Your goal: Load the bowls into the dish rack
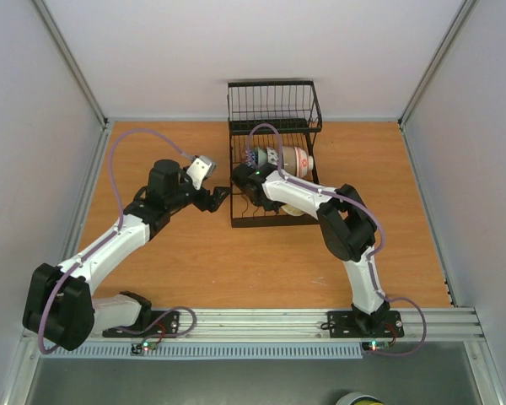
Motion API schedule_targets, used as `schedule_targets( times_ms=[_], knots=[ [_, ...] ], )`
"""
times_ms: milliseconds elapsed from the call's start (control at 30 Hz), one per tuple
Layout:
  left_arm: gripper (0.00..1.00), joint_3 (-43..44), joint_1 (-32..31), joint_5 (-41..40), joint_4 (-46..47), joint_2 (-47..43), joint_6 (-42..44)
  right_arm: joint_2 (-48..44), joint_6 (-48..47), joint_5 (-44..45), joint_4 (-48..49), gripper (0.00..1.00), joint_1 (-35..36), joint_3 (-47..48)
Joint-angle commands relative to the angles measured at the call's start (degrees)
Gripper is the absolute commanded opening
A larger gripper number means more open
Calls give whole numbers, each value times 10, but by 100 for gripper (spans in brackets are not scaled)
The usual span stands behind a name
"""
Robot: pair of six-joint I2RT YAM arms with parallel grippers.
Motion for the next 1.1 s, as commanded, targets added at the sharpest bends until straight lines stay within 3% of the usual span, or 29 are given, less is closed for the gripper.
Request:
schedule_targets(
  times_ms=[0,100,267,600,933,1067],
  knots=[
    [88,7,0,-4,26,-9,7,-13,1,-70,70,68,-4,-33],
    [88,6,0,-9,28,-11,6,-25,-4,-80,87,88,-4,-47],
    [88,5,0,-8,27,-14,8,-43,-14,-95,112,98,-4,-65],
    [88,5,1,-10,24,-19,13,-155,-49,-179,216,99,-3,-145],
    [88,7,7,-27,17,-31,32,-408,-35,-214,260,99,-3,-271],
    [88,8,14,-31,21,-24,31,-516,12,-211,245,99,-2,-342]
  ],
)
